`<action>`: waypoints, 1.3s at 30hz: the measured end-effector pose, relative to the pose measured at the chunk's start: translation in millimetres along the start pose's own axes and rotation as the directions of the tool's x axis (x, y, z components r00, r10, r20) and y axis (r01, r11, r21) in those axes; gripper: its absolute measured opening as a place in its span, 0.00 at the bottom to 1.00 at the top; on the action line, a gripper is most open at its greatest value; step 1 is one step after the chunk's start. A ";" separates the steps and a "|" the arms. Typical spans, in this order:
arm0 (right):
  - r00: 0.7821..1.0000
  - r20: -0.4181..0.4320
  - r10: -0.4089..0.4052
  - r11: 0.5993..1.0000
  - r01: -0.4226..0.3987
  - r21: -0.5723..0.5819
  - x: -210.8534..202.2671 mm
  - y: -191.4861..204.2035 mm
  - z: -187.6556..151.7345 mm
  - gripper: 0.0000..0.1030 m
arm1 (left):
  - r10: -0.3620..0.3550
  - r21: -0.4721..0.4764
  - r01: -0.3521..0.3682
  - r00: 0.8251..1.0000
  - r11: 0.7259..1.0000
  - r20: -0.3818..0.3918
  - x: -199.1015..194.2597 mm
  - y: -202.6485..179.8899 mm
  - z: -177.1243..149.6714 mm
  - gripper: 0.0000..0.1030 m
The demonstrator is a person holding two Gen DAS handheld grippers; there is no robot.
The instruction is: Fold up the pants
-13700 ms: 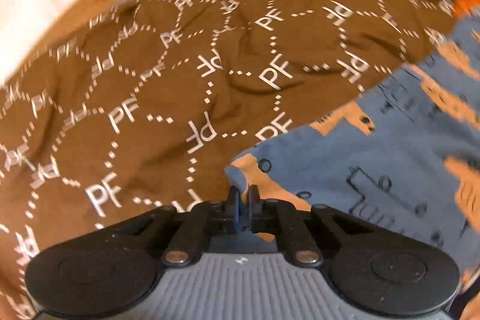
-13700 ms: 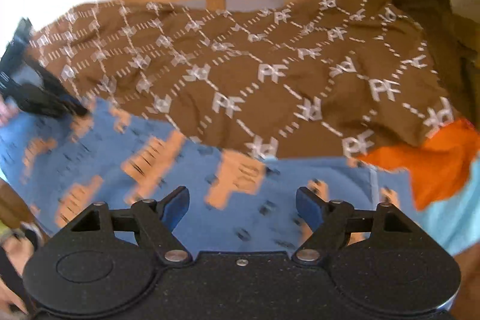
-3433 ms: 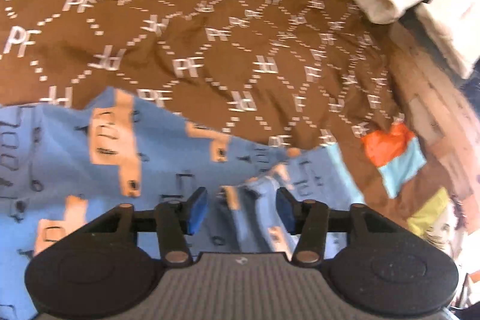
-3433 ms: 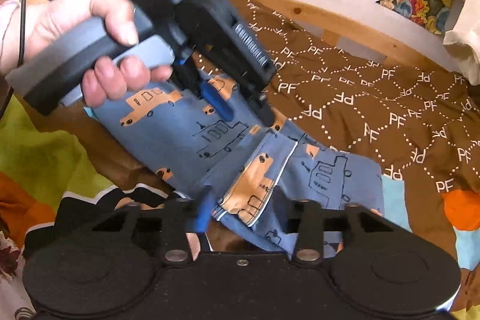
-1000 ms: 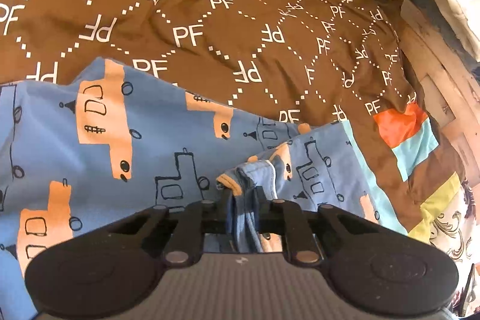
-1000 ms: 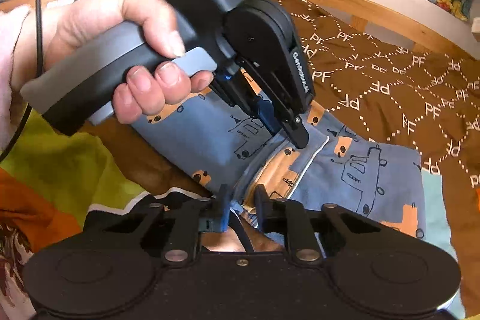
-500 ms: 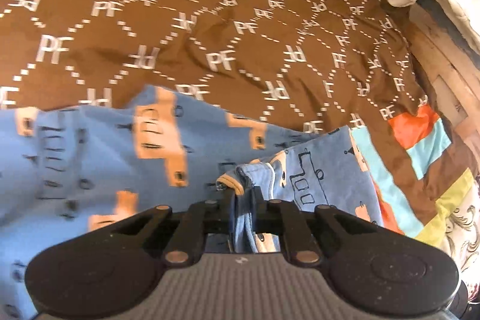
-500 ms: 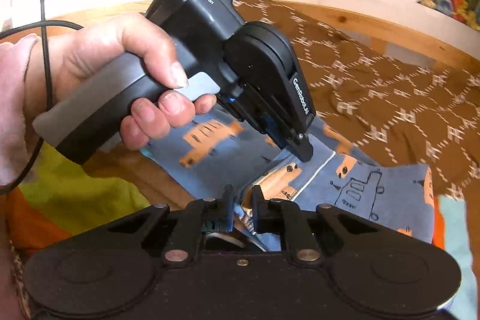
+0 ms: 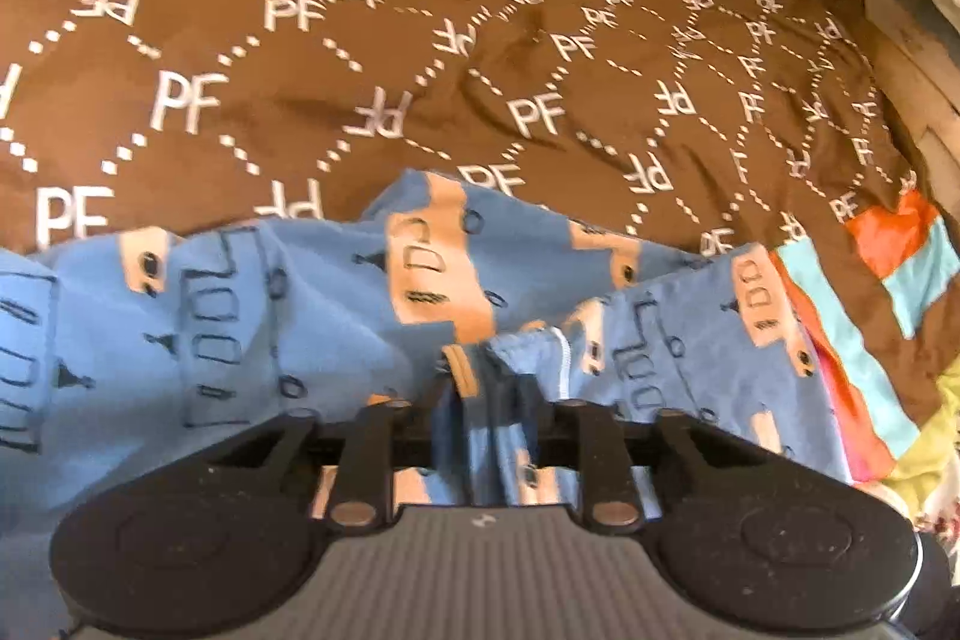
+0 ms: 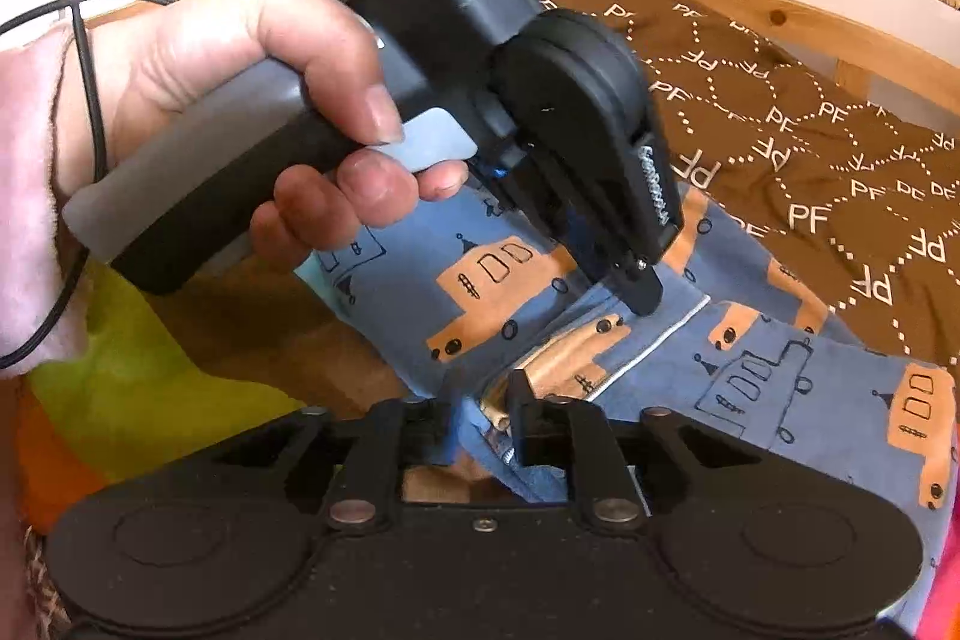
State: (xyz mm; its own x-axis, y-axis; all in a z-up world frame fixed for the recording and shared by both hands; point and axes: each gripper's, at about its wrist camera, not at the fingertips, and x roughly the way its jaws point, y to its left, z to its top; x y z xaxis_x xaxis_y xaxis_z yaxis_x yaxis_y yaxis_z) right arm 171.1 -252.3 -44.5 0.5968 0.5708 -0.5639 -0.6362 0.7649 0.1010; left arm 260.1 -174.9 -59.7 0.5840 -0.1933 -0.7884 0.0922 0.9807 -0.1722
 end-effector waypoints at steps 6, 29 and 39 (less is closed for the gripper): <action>0.947 0.095 -0.306 0.951 0.310 -0.024 -58.6 -44.3 -8.0 0.79 | 0.051 0.016 -0.051 0.999 0.999 0.018 -1.9 -10.6 -5.2 0.68; 0.933 0.052 -0.357 0.933 0.359 -0.040 -39.3 -53.4 -8.5 0.92 | 0.186 -0.172 -0.178 0.982 0.969 0.031 -86.4 27.8 -73.0 0.93; 0.949 0.006 -0.314 0.928 0.308 -0.208 -8.7 -20.4 11.1 0.95 | 0.129 -0.418 -0.004 0.954 0.908 0.270 -135.0 90.4 -111.0 0.95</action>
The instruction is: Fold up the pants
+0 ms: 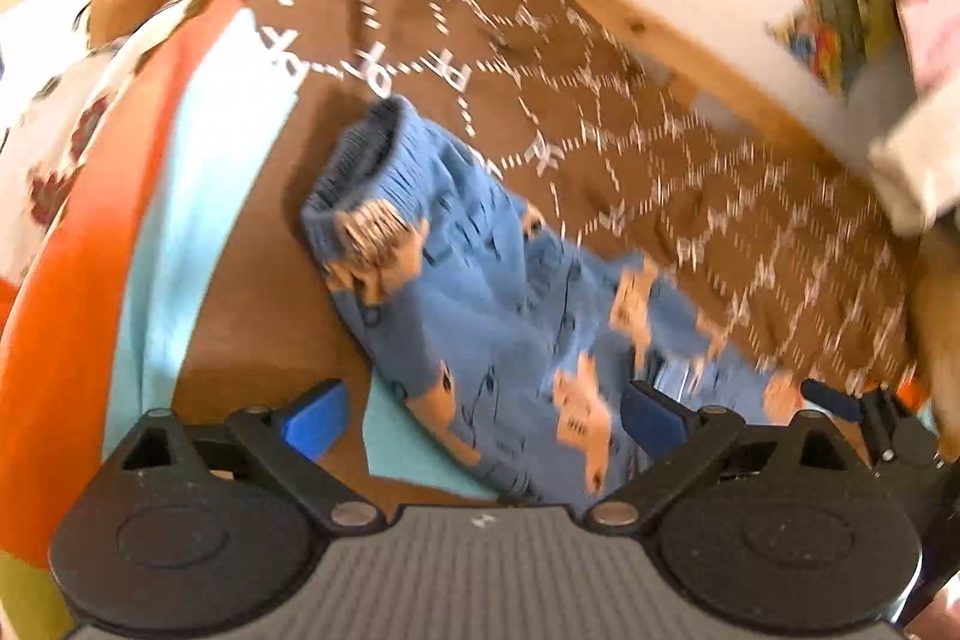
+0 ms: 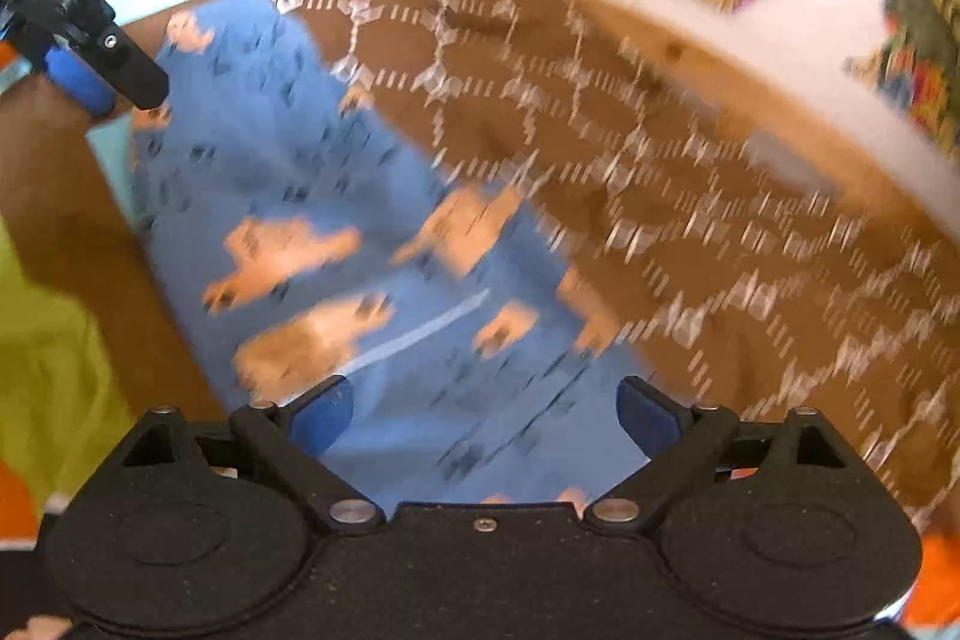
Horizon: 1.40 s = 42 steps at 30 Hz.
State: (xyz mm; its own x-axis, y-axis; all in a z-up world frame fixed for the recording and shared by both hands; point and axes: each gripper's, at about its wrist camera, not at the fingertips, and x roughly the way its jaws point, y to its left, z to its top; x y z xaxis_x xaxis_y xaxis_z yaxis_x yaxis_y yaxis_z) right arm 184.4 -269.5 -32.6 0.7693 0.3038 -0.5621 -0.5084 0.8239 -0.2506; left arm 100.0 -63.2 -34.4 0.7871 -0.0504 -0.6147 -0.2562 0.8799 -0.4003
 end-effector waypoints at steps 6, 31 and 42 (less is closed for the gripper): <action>1.000 -0.010 0.019 0.998 -0.019 -0.054 37.6 -6.3 23.1 0.94 | 0.083 -0.068 -0.075 0.989 0.995 0.125 10.5 15.7 22.3 0.64; 0.995 -0.054 0.088 0.996 -0.088 0.009 32.1 11.4 -3.9 0.99 | 0.224 -0.145 -0.191 0.938 0.971 0.264 15.0 25.2 23.2 0.53; 0.999 -0.028 0.032 0.999 -0.033 -0.040 32.9 25.0 -9.2 0.99 | 0.208 -0.158 -0.171 0.942 0.973 0.263 17.0 30.6 24.8 0.52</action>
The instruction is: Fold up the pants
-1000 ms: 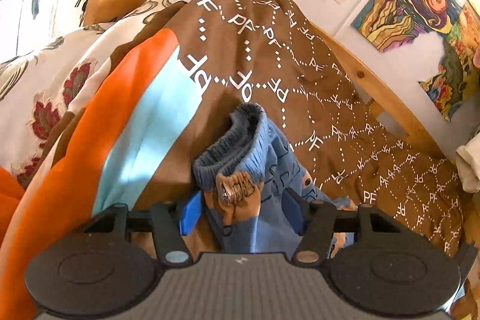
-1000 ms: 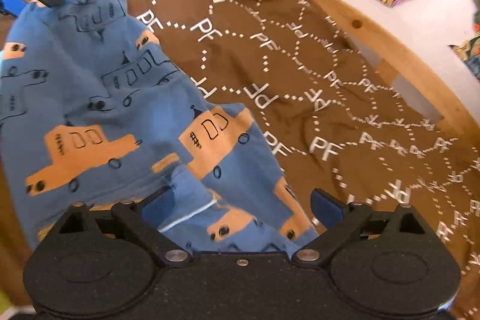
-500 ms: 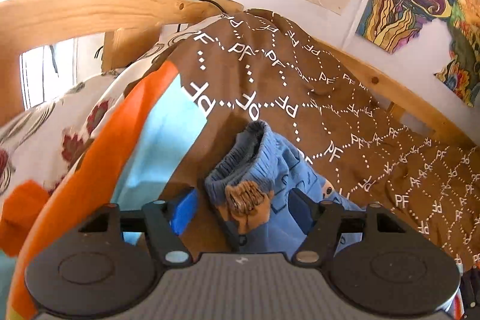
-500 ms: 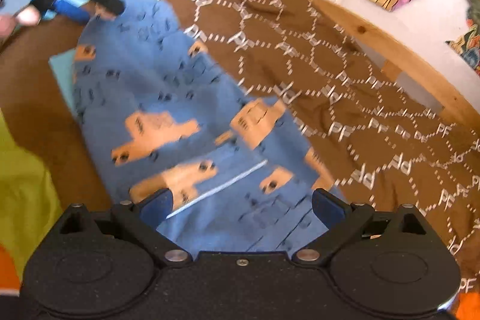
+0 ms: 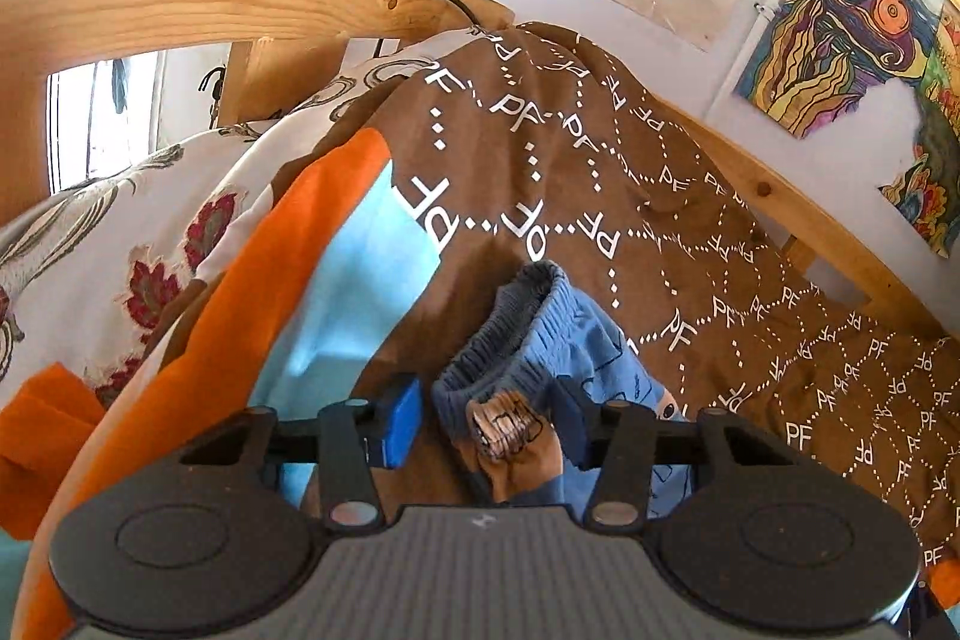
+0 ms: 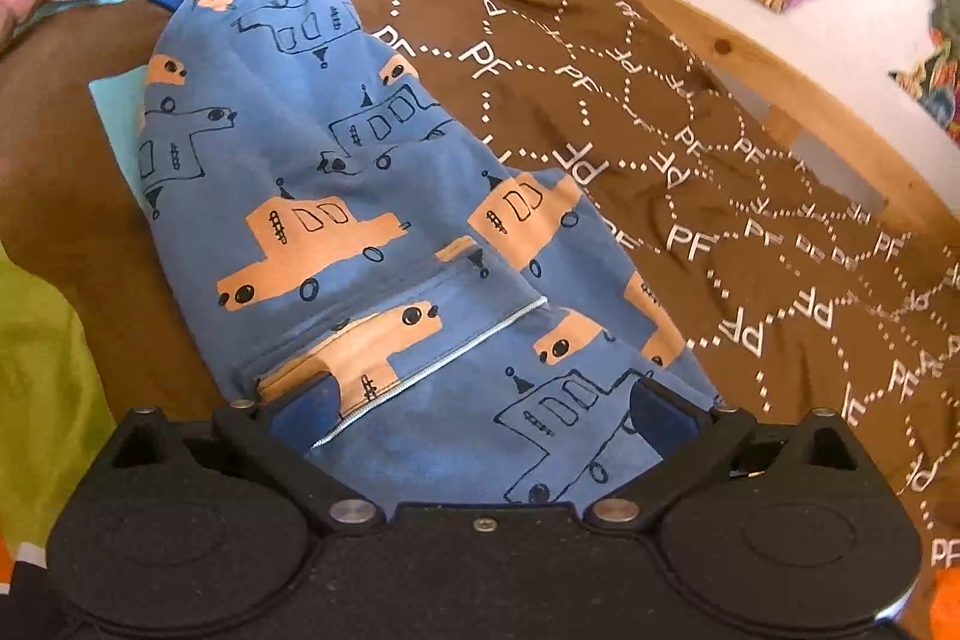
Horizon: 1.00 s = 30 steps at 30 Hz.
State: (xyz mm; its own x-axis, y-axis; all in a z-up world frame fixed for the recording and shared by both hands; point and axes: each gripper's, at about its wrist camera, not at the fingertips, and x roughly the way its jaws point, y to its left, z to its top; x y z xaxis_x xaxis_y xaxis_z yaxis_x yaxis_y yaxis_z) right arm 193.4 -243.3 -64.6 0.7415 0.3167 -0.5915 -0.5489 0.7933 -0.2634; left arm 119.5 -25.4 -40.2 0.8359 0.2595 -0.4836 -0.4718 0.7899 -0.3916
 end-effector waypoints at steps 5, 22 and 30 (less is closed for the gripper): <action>0.999 0.019 -0.034 0.999 0.034 0.006 -1.7 5.4 -4.1 0.99 | 0.003 0.017 -0.003 1.000 1.000 0.001 -0.1 -1.7 -1.2 0.52; 0.992 0.085 -0.090 0.996 0.090 0.002 -2.7 16.4 -14.4 0.99 | 0.117 0.254 -0.140 0.988 0.957 0.104 -5.4 -34.0 -18.0 0.17; 0.971 0.211 -0.114 0.992 0.100 0.077 -30.9 4.7 -14.1 0.99 | -0.010 0.524 -0.125 0.969 0.843 0.247 -53.8 -102.7 -37.7 0.16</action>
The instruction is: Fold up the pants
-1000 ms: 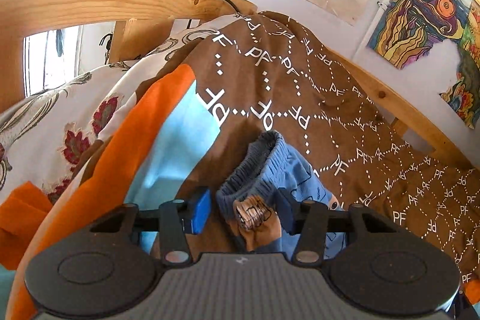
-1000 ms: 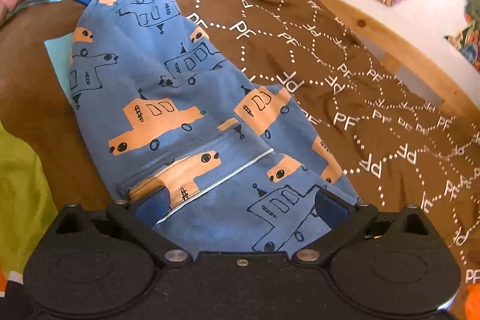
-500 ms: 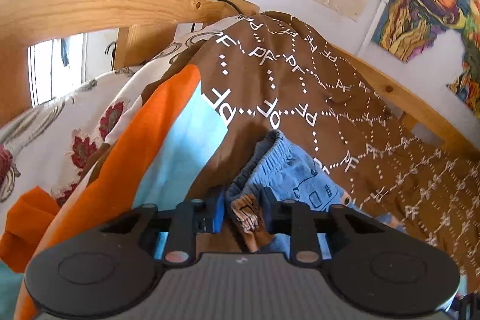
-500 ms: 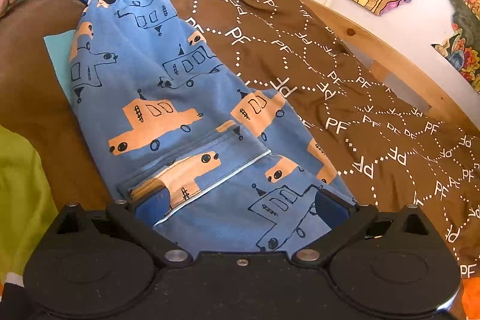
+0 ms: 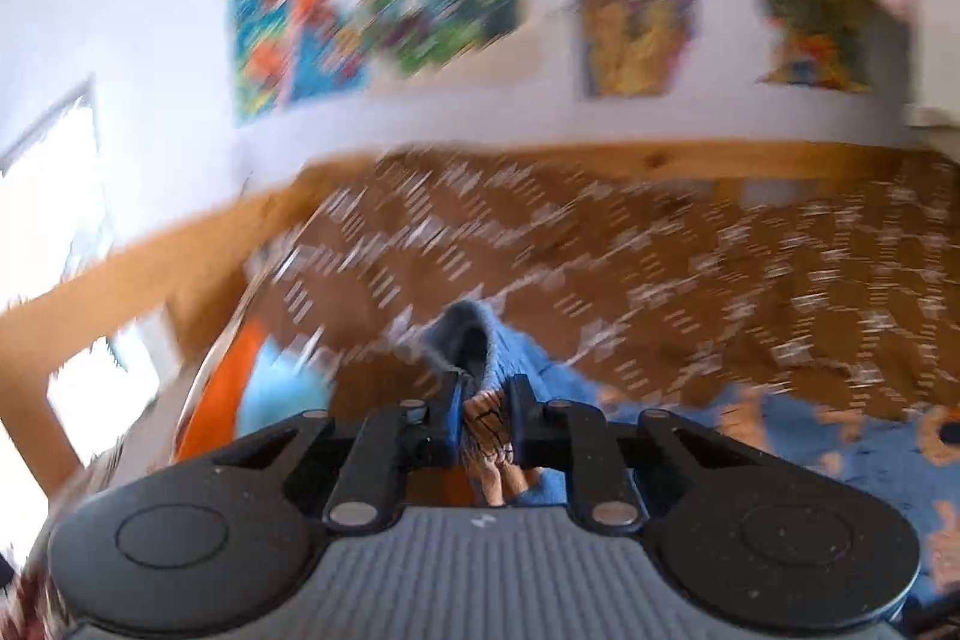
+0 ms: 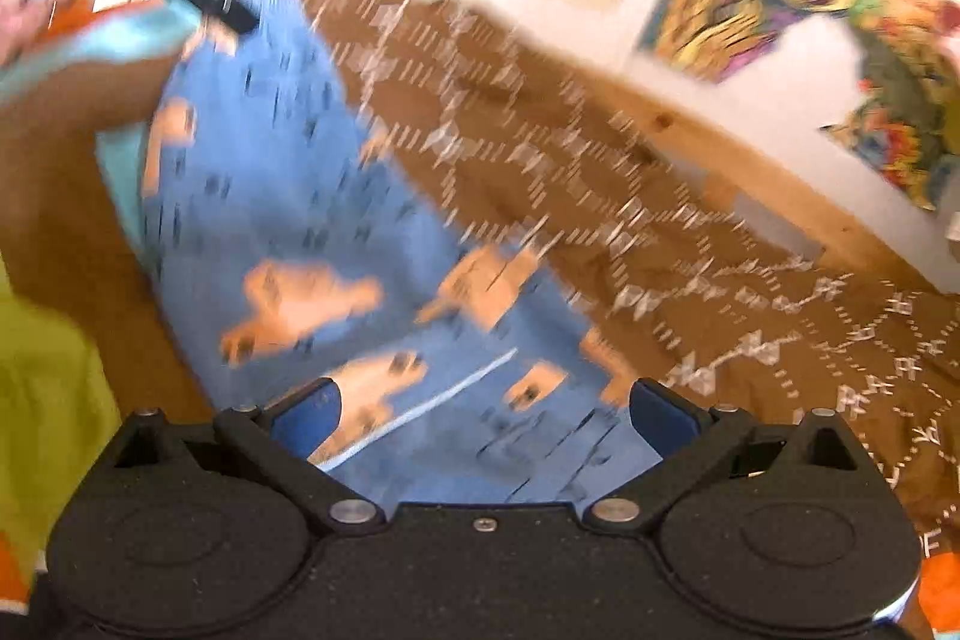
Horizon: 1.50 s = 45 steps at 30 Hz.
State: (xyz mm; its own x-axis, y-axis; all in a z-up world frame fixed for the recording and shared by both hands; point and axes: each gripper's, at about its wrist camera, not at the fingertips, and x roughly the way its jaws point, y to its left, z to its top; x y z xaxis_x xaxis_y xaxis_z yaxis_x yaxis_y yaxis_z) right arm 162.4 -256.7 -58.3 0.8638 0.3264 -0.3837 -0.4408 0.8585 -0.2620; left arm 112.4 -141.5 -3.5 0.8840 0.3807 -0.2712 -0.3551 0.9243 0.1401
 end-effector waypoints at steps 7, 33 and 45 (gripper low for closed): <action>0.995 0.001 -0.097 0.991 0.096 0.090 -29.5 -57.0 -4.2 0.99 | -0.230 0.171 0.215 0.971 0.961 0.071 -33.6 -87.9 29.4 0.17; 0.996 -0.082 0.032 0.920 0.003 0.392 -40.6 -166.2 -45.6 0.98 | -0.423 0.384 0.500 0.865 0.777 -0.271 -5.0 -203.1 -68.1 0.42; 0.958 -0.100 0.270 0.705 -0.125 0.698 24.7 -168.3 -50.4 0.31 | -0.479 0.349 0.531 0.847 0.772 -0.229 -5.8 -194.2 -66.4 0.06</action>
State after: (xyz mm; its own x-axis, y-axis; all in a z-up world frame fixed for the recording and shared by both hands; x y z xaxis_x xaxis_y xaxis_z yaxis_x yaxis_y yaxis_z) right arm 245.7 -413.1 -68.3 0.6837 0.5046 -0.5272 -0.2486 0.8403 0.4818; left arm 156.0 -321.4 -92.3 0.8495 -0.1142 -0.5150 0.3013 0.9064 0.2960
